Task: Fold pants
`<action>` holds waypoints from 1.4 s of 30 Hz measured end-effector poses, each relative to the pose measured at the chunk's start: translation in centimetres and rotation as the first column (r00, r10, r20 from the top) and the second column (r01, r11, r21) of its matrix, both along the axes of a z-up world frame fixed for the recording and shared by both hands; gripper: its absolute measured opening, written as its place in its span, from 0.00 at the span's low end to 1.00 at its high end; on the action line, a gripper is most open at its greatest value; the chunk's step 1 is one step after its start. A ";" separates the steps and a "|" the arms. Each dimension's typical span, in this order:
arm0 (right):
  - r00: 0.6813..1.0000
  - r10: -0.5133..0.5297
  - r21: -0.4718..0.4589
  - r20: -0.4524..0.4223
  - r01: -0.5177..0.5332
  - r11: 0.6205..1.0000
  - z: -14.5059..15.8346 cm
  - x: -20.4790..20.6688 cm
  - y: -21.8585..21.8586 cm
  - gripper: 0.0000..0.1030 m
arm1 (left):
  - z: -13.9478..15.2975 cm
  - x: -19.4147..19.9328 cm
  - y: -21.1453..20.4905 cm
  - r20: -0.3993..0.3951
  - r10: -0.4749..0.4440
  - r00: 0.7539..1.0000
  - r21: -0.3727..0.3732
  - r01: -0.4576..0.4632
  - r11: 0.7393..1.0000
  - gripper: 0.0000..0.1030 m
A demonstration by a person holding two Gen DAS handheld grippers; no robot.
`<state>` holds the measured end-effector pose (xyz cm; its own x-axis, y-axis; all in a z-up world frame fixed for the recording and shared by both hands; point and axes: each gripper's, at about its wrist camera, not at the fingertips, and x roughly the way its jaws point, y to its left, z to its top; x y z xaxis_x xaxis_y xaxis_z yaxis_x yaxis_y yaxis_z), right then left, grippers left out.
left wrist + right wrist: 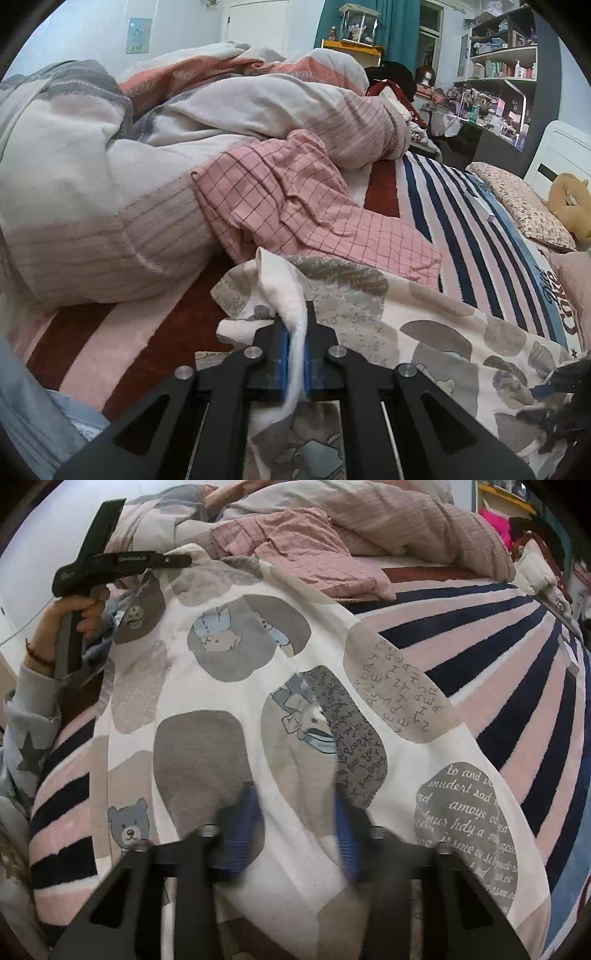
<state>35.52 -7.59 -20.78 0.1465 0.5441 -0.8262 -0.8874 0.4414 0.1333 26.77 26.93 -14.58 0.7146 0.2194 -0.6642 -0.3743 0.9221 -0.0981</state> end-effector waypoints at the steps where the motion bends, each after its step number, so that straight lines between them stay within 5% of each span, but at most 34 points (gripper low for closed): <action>1: 1.000 -0.009 -0.004 0.006 0.009 1.000 0.0 0.1 0.0 0.09 | -0.2 0.1 0.1 -0.010 0.006 1.000 0.003 -0.006 1.000 0.04; 7: 0.999 -0.018 0.008 0.049 0.018 1.000 0.6 -0.3 -0.5 0.03 | -0.5 0.0 0.5 -0.034 0.042 0.999 0.029 -0.041 0.999 0.05; 14: 0.979 -0.172 0.111 0.105 0.161 0.981 3.0 1.0 -1.9 0.01 | 0.1 -0.5 0.7 -0.023 0.056 0.998 0.051 -0.055 0.997 0.05; 26: 0.937 -0.294 0.133 0.191 0.272 0.953 5.0 3.8 -0.5 0.00 | 1.7 2.0 1.5 0.070 0.070 0.995 0.055 -0.074 0.996 0.04; 30: 0.982 -0.182 0.140 0.056 0.173 0.975 4.4 5.1 0.2 0.03 | 2.5 2.6 1.1 0.103 0.044 0.994 0.073 -0.052 0.996 0.04; 33: 0.989 -0.145 0.079 0.040 0.141 0.987 2.4 5.1 1.2 0.47 | 3.3 1.9 1.0 0.135 0.048 0.990 0.080 -0.059 0.995 0.04; 34: 0.990 -0.129 0.058 0.050 0.126 0.990 1.8 4.9 1.6 0.49 | 3.7 1.5 1.1 0.156 0.053 0.986 0.073 -0.065 0.995 0.04; 40: 1.000 -0.019 0.024 -0.009 0.019 1.000 -0.1 3.5 1.7 0.48 | 4.1 1.3 0.7 0.172 0.049 0.984 0.097 -0.066 0.993 0.04; 42: 1.000 0.013 0.014 -0.004 -0.013 1.000 0.1 2.8 1.6 0.36 | 3.9 1.4 0.7 0.168 0.052 0.984 0.099 -0.070 0.993 0.04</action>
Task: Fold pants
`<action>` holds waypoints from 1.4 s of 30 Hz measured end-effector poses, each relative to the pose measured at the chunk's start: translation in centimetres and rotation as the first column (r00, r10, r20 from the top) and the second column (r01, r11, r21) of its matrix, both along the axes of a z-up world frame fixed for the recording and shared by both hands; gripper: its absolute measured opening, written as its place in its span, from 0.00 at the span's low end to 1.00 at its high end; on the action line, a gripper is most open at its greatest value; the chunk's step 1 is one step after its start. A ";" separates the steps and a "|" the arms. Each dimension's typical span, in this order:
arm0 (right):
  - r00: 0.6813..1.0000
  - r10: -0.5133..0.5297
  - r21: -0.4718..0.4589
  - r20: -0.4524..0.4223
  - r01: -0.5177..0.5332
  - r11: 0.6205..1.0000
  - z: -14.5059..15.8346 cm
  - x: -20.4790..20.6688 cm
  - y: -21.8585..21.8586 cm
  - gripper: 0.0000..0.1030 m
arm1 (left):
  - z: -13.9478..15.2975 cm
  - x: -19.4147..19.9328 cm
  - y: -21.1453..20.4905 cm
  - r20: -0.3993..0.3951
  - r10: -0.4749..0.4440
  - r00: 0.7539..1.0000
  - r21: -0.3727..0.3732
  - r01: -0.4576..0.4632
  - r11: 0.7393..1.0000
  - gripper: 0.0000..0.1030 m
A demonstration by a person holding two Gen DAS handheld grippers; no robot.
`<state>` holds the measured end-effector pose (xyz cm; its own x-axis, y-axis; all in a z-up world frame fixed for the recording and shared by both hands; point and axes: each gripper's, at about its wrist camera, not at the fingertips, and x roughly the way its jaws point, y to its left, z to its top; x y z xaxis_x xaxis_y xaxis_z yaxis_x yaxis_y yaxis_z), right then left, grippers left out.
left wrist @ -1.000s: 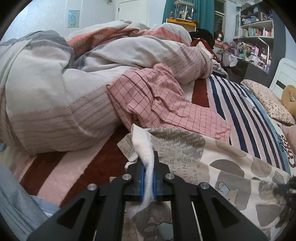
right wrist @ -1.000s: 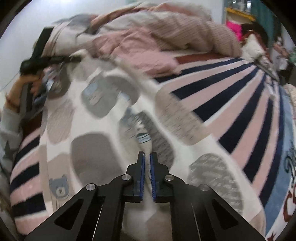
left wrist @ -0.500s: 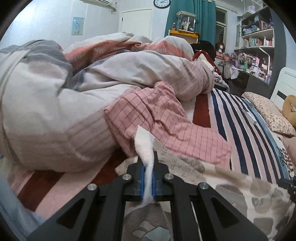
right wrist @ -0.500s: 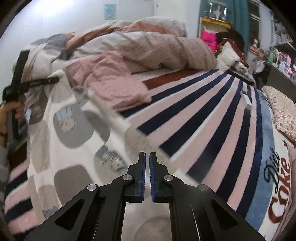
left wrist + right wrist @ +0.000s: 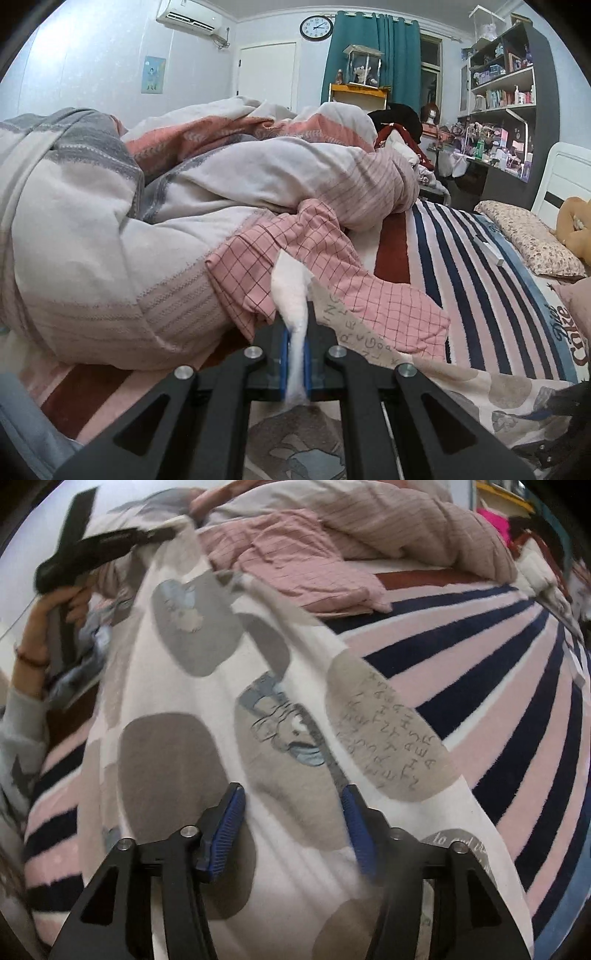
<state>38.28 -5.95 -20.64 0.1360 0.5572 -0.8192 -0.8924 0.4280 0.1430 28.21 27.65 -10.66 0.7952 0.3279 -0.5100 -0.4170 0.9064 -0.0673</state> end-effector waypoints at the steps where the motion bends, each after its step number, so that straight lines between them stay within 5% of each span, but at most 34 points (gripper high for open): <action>1: 1.000 0.017 -0.001 -0.003 -0.017 1.000 0.1 -0.3 0.1 0.28 | 0.0 0.0 0.0 0.001 0.002 1.000 -0.002 -0.002 1.000 0.04; 4: 0.999 0.043 -0.024 0.023 -0.042 0.999 0.3 -1.0 0.0 0.04 | 0.2 -0.3 0.1 0.021 0.010 1.000 -0.003 -0.010 1.000 0.04; 10: 0.989 -0.082 0.019 0.120 0.080 0.997 1.7 0.1 -0.4 0.01 | 0.3 -0.7 0.5 0.056 0.056 0.997 0.005 -0.057 0.998 0.04; 15: 0.937 -0.272 0.071 0.221 0.263 0.962 3.7 1.8 -0.4 0.01 | -1.3 0.1 1.3 0.036 0.098 0.995 -0.003 -0.098 0.995 0.04; 21: 0.906 -0.332 0.019 0.262 0.339 0.941 3.3 4.2 2.0 0.03 | -4.3 2.1 2.1 -0.069 0.149 0.987 0.046 -0.146 0.988 0.07; 22: 0.909 -0.335 0.003 0.248 0.345 0.939 2.5 4.6 2.5 0.06 | -5.0 2.8 2.3 -0.125 0.159 0.979 0.045 -0.155 0.987 0.12; 23: 0.913 -0.337 -0.012 0.229 0.349 0.937 1.8 4.8 2.6 0.07 | -5.3 3.0 2.3 -0.154 0.169 0.974 0.051 -0.163 0.985 0.31; 24: 0.916 -0.341 -0.028 0.212 0.354 0.935 1.1 4.9 2.6 0.14 | -5.5 3.1 2.3 -0.176 0.181 0.968 0.062 -0.173 0.983 0.54; 26: 0.917 -0.349 -0.034 0.195 0.362 0.932 0.9 4.6 1.9 0.37 | -4.5 2.5 1.8 -0.152 0.182 0.972 0.076 -0.172 0.982 0.71; 27: 0.912 -0.361 -0.020 0.196 0.372 0.928 1.3 4.3 1.3 0.47 | -3.7 2.1 1.3 -0.135 0.164 0.977 0.072 -0.155 0.985 0.72; 33: 0.851 -0.480 0.056 0.212 0.480 0.876 6.9 -1.9 -8.0 0.58 | 1.3 0.3 -4.2 -0.039 -0.100 0.994 -0.028 0.099 0.995 0.77; 38: 0.779 -0.594 -0.006 0.199 0.607 0.795 7.8 -10.1 -18.8 0.59 | 3.8 0.7 -12.8 -0.032 -0.321 0.946 -0.012 0.321 0.947 0.77; 42: 0.748 -0.641 -0.117 0.171 0.661 0.741 5.6 -14.5 -23.7 0.54 | 4.4 2.1 -18.7 -0.048 -0.432 0.901 -0.088 0.427 0.900 0.77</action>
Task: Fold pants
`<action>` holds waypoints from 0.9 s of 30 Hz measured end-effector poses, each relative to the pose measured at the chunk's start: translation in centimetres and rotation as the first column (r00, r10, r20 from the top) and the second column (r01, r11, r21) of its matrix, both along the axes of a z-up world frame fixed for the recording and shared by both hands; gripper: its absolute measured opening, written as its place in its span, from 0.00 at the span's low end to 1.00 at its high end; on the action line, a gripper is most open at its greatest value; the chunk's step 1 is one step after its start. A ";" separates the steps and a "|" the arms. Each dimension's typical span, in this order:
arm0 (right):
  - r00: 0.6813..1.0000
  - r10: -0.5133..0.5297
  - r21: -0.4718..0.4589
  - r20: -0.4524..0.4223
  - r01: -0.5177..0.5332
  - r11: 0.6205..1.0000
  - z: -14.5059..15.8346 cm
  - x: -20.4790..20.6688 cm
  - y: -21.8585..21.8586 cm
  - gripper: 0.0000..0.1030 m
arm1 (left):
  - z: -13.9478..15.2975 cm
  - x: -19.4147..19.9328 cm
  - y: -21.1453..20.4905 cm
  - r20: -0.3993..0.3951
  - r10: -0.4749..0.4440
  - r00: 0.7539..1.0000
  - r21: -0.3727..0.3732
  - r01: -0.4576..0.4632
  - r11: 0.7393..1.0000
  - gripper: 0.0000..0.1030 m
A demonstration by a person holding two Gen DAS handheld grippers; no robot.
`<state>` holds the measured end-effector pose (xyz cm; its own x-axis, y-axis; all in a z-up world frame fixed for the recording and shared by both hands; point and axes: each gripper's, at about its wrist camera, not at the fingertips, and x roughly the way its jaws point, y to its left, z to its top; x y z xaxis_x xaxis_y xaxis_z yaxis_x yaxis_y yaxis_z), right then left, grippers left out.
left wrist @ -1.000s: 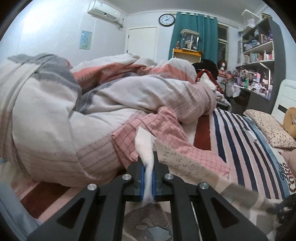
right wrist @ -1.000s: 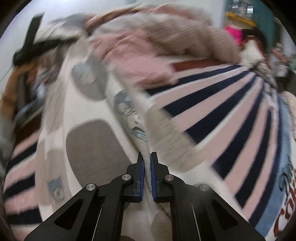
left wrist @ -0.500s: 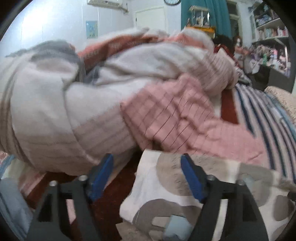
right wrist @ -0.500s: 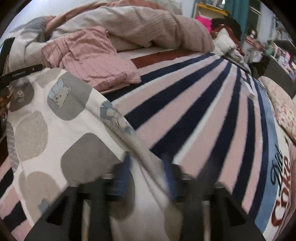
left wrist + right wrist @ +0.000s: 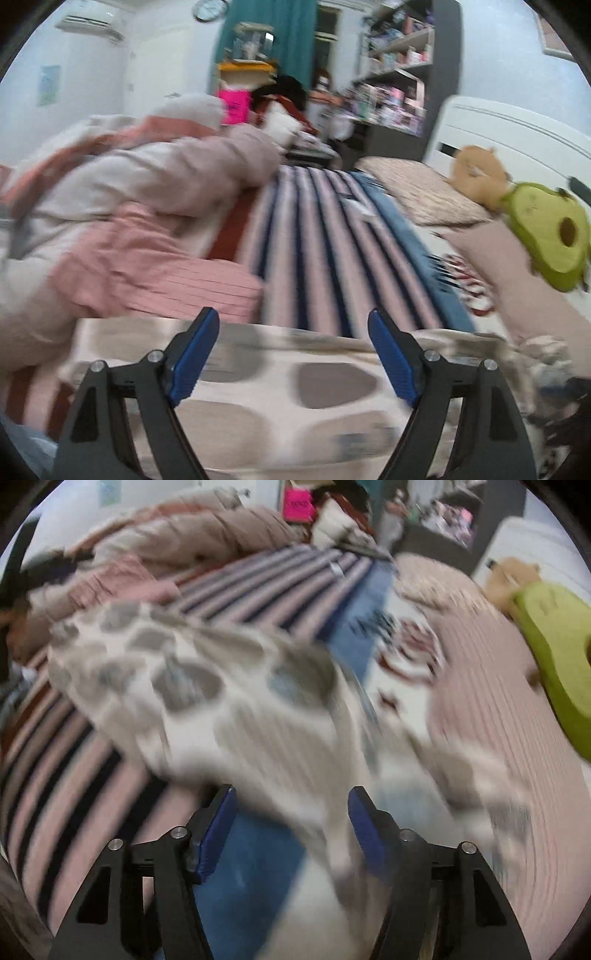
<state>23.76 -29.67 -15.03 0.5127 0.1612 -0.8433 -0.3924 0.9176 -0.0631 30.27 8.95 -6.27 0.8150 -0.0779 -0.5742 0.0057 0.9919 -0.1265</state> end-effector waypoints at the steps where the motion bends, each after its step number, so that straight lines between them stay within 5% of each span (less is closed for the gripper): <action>1: 1.000 -0.022 -0.015 -0.002 0.022 1.000 -0.5 -0.9 -0.8 0.54 | 0.1 0.1 -0.9 0.002 -0.012 1.000 0.000 0.012 1.000 0.77; 10: 0.992 -0.074 -0.248 0.100 0.096 0.964 -2.8 -1.2 -2.0 0.54 | -4.9 2.5 -4.8 -0.058 -0.122 0.991 0.008 0.122 0.992 0.78; 14: 0.998 -0.027 -0.314 0.051 0.041 0.949 -4.8 -0.5 -0.9 0.52 | -6.4 2.2 -4.0 -0.092 -0.146 0.985 -0.016 0.145 0.989 0.78; 16: 0.997 -0.035 -0.330 0.062 0.053 0.942 -4.8 -0.3 -1.1 0.23 | -6.7 2.2 -3.8 -0.106 -0.138 0.985 0.010 0.139 0.990 0.78; 19: 0.996 -0.083 -0.224 0.043 0.091 0.970 -3.1 -0.1 -2.5 0.06 | -6.8 1.7 -3.2 -0.100 -0.147 0.984 0.001 0.148 0.989 0.78; 27: 0.976 -0.172 -0.256 0.130 0.201 0.945 1.6 2.0 -5.2 0.02 | -7.1 0.8 -2.2 -0.094 -0.122 0.988 -0.029 0.120 0.992 0.78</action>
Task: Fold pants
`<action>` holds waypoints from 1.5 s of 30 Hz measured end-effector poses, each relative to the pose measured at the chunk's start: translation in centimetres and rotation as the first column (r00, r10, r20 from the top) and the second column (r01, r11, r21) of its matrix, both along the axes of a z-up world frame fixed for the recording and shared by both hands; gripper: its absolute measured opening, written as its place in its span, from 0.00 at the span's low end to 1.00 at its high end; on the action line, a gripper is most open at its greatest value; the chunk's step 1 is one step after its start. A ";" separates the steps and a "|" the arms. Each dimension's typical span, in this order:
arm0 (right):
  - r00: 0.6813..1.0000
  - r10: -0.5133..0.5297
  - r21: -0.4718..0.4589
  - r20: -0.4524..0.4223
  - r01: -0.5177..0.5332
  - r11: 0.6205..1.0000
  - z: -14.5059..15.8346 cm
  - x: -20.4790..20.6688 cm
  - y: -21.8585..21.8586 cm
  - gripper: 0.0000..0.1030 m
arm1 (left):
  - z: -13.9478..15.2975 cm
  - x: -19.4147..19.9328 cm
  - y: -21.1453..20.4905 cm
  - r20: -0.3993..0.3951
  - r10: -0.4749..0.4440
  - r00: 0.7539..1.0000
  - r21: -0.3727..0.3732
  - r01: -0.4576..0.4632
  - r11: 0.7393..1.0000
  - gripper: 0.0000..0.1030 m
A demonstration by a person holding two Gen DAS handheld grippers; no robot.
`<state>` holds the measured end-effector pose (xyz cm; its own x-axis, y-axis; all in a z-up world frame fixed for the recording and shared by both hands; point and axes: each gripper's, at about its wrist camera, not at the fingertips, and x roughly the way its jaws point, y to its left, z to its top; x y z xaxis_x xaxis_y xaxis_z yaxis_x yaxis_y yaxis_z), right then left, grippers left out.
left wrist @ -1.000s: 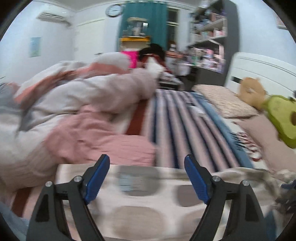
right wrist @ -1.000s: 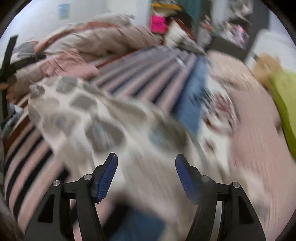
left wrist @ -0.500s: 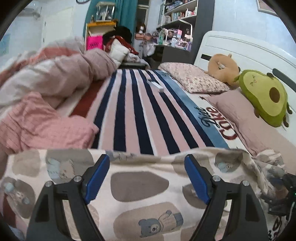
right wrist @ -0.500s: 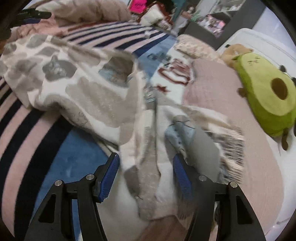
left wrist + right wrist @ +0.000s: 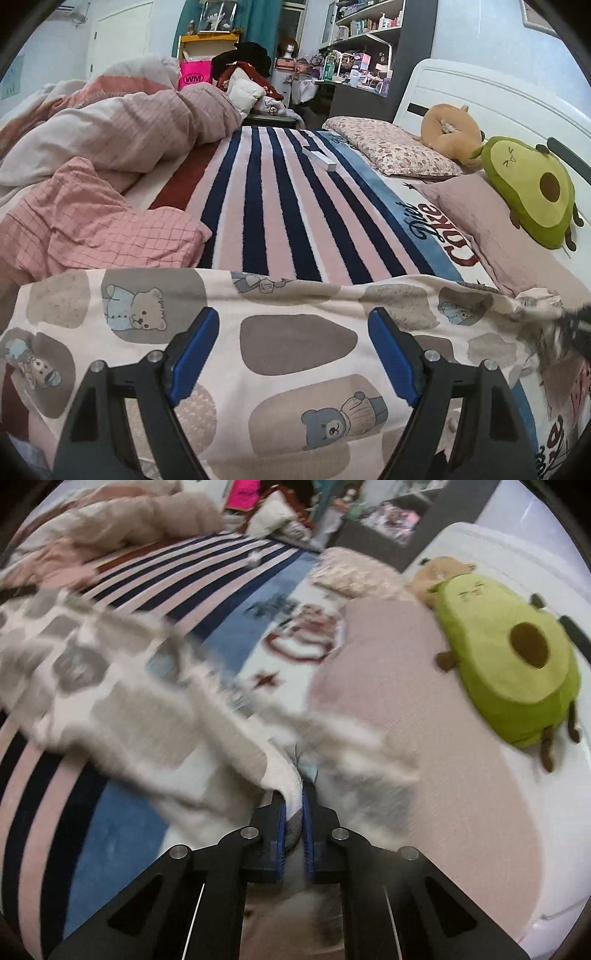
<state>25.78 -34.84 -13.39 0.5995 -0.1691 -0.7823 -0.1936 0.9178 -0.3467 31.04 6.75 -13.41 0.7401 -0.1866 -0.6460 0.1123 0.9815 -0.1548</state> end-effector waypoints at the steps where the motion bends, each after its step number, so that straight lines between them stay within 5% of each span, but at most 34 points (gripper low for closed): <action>1: 1.000 -0.009 -0.021 0.006 0.009 1.000 0.6 0.9 -0.3 0.02 | 0.0 -0.1 0.0 0.004 -0.005 1.000 -0.007 0.005 1.000 0.78; 8: 0.996 -0.083 -0.149 0.039 0.088 0.985 2.6 6.7 -2.3 0.04 | -0.6 0.1 0.2 0.004 0.016 1.000 0.015 -0.016 1.000 0.78; 10: 0.989 -0.130 -0.181 0.075 0.142 0.973 2.8 7.4 -3.1 0.19 | -0.8 0.3 0.4 -0.005 0.033 0.999 0.029 -0.033 0.999 0.78; 13: 0.981 -0.184 -0.048 0.053 0.187 0.981 3.6 8.6 -5.7 0.44 | -1.2 0.6 0.5 -0.015 0.038 0.999 0.020 -0.038 0.999 0.78; 17: 0.962 -0.257 -0.012 0.088 0.259 0.966 4.5 9.1 -7.6 0.44 | -1.3 0.5 0.4 -0.010 0.026 1.000 0.008 -0.026 1.000 0.78; 18: 0.961 -0.258 0.003 0.100 0.259 0.966 5.0 8.8 -7.7 0.51 | -1.3 0.5 0.3 -0.009 0.025 1.000 0.007 -0.024 1.000 0.78; 20: 0.961 -0.251 0.131 0.111 0.237 0.963 6.4 7.9 -8.1 0.61 | -1.3 0.6 0.2 -0.009 0.020 1.000 0.003 -0.020 1.000 0.78; 23: 0.983 -0.183 0.329 -0.007 0.175 0.928 7.3 7.4 -8.8 0.70 | -1.4 0.6 0.2 -0.012 0.020 1.000 0.003 -0.020 1.000 0.78; 26: 0.971 -0.235 0.231 0.047 0.218 0.948 8.2 5.9 -8.0 0.71 | -1.4 0.7 0.4 -0.015 0.028 0.999 0.000 -0.028 1.000 0.78; 28: 0.981 -0.173 0.174 0.087 0.156 0.972 8.5 4.4 -6.5 0.73 | -1.3 0.7 0.4 -0.012 0.028 1.000 -0.006 -0.028 1.000 0.78; 32: 0.994 -0.097 0.230 0.059 0.081 0.970 7.4 1.5 -4.4 0.87 | -1.4 0.6 0.4 -0.010 0.025 1.000 -0.008 -0.026 1.000 0.78; 36: 0.996 -0.080 0.122 -0.036 0.083 0.989 3.3 1.0 -2.6 0.80 | -1.3 0.6 0.3 -0.009 0.021 1.000 -0.011 -0.021 1.000 0.78; 38: 0.997 -0.069 0.089 -0.035 0.072 0.993 1.7 1.4 -2.3 0.28 | -1.3 0.5 0.3 -0.005 0.018 1.000 -0.016 -0.018 1.000 0.78; 39: 0.996 -0.085 0.090 -0.031 0.087 0.992 1.6 1.9 -2.6 0.16 | -1.2 0.5 0.3 -0.004 0.018 1.000 -0.017 -0.018 1.000 0.78; 41: 0.987 -0.158 0.105 0.036 0.154 0.983 2.1 3.0 -4.1 0.05 | -1.3 0.5 0.2 -0.003 0.018 1.000 -0.017 -0.018 1.000 0.78; 45: 0.959 -0.275 0.052 0.067 0.272 0.961 2.0 6.2 -7.4 0.07 | -1.6 0.8 0.4 -0.016 0.040 0.999 -0.002 -0.040 0.999 0.78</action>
